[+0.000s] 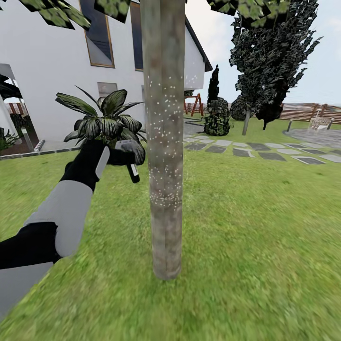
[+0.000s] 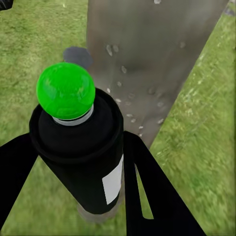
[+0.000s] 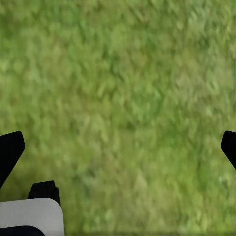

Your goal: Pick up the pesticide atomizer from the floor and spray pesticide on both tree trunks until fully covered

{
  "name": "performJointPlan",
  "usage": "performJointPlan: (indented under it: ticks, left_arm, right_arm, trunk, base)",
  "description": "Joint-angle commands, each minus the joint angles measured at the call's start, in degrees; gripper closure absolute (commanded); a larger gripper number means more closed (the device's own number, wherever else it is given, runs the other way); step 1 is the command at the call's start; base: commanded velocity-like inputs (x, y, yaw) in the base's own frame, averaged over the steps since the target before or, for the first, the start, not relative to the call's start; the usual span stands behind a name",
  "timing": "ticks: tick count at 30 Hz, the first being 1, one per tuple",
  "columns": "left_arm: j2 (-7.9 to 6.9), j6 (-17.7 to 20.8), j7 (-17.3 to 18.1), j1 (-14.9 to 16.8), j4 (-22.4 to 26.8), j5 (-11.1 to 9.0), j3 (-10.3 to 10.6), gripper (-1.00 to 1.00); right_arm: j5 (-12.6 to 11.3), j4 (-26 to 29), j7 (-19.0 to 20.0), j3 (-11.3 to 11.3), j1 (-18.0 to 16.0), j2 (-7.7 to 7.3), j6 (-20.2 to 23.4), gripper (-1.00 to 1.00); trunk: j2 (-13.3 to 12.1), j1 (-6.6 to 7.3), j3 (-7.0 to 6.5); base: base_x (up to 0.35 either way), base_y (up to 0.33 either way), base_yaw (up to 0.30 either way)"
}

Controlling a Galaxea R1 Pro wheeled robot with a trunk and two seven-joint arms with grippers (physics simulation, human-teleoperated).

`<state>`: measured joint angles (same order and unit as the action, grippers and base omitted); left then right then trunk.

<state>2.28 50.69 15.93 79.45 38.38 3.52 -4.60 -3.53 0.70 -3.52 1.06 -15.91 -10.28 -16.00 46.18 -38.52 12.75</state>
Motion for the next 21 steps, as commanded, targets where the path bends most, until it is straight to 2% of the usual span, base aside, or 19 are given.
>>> performJointPlan:
  ticks: [1, 7, 11, 15, 21]
  left_arm:
    - [0.0, 0.06, -0.12, 0.41, 0.0, 0.08, 0.03, 1.0]
    - [0.01, 4.76, -0.18, 5.66, -0.05, 0.04, 0.03, 1.0]
    - [0.01, 5.2, -0.17, 8.43, -0.11, 0.07, 0.03, 1.0]
    - [0.07, 5.42, -0.11, 13.56, -0.62, 0.06, 0.03, 1.0]
    - [0.43, 5.47, -0.06, 16.14, -0.74, 0.0, 0.03, 1.0]
  right_arm:
    - [0.01, 0.0, 0.0, 0.0, 0.0, 0.0, 0.0, -1.0]
    - [-0.01, 0.0, 0.0, 0.0, 0.0, 0.0, 0.02, -1.0]
    - [0.0, 0.0, 0.0, 0.0, 0.0, 0.0, 0.08, -1.0]
    - [0.01, 0.0, 0.0, 0.0, 0.0, 0.0, 0.09, -1.0]
    - [0.01, 0.0, 0.0, 0.0, 0.0, 0.0, 0.09, -1.0]
  trunk:
    - [0.0, 0.0, 0.0]
    - [0.0, 0.0, 0.0]
    - [0.0, 0.0, 0.0]
    - [0.0, 0.0, 0.0]
    - [0.0, 0.0, 0.0]
  base:
    - [0.0, 0.0, 0.0]
    - [0.0, 0.0, 0.0]
    - [0.0, 0.0, 0.0]
    - [0.0, 0.0, 0.0]
    - [0.0, 0.0, 0.0]
